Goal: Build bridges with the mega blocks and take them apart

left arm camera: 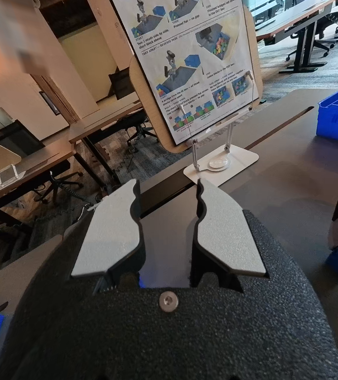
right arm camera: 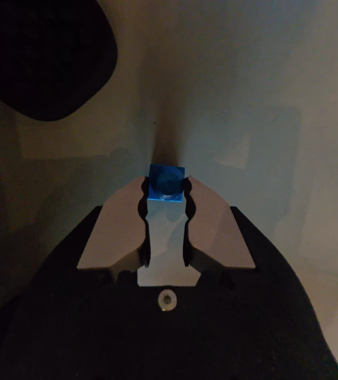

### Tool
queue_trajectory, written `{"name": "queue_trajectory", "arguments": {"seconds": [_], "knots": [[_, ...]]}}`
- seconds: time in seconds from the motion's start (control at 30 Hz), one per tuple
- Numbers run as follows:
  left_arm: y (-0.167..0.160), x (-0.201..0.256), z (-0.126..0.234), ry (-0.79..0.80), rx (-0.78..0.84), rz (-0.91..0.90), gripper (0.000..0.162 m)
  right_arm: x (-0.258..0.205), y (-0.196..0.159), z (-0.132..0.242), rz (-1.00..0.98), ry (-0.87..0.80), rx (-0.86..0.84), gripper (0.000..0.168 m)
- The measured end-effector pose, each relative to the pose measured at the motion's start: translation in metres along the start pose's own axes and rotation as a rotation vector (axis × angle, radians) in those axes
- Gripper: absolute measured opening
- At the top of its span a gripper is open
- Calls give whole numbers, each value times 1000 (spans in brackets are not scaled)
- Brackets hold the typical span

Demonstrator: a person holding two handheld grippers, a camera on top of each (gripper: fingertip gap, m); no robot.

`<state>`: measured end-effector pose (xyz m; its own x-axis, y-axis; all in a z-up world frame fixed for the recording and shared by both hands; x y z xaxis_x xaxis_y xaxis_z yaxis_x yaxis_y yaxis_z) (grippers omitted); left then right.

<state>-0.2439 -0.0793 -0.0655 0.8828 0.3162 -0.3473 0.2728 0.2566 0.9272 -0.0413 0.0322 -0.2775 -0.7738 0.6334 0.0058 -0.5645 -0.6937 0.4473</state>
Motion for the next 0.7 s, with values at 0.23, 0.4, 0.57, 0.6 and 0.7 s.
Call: {"name": "queue_trajectory", "arguments": {"seconds": [0.23,0.4,0.57,0.6,0.7], "knots": [[-2,-4,2,6,3,10,52,1,0,-2,15,3,9,33],[-3,-4,2,7,-1,8,52,1,-1,-2,34,4,9,33],[-4,-5,2,14,-10,12,52,0,-1,-3,52,7,6,41],[-4,-5,2,14,-10,17,52,0,-1,-2,52,3,7,42],[-4,-7,4,17,-3,36,52,1,1,1,48,-2,29,47]]}}
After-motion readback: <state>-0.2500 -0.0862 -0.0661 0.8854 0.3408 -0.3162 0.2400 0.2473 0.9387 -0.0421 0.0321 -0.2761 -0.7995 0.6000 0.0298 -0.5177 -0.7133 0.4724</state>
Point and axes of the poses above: each gripper's, where its closed fingertips meet, z back along the fingers, y out of its top, x = y × z across the jaws, the point moved 5 cm from there along z, back along the fingers, and after that the axes turned 4 degrees about y, right-handed, at the moved point
